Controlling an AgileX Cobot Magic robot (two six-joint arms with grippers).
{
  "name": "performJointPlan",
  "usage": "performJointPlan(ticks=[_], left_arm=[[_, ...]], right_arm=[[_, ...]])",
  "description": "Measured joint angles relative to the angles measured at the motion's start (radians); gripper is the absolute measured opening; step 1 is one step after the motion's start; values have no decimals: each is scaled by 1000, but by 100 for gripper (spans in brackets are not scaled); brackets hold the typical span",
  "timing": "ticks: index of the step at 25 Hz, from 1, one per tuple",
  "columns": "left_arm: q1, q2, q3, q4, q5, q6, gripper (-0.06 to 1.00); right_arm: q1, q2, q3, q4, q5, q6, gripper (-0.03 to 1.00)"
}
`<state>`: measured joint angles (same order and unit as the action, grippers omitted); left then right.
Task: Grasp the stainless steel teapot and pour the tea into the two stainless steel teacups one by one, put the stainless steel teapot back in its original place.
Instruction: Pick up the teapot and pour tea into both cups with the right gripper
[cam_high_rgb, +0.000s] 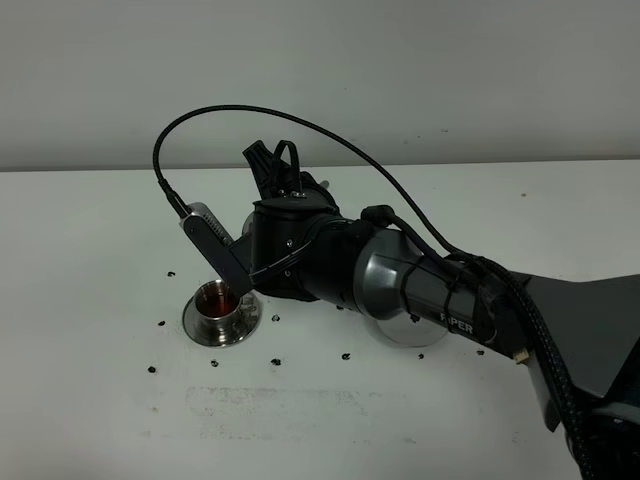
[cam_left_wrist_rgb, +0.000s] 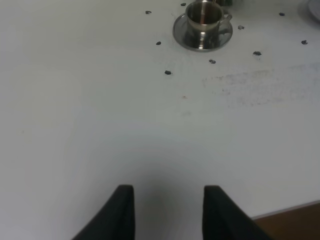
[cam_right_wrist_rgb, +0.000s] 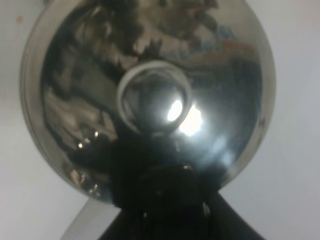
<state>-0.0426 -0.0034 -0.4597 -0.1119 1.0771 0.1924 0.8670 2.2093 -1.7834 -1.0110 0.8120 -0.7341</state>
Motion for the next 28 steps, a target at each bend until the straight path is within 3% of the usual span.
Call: performJointPlan(ticks=[28], left_arm=[[0,0,0,0,0,0,31]], right_arm=[[0,0,0,-9,-13,-18,20]])
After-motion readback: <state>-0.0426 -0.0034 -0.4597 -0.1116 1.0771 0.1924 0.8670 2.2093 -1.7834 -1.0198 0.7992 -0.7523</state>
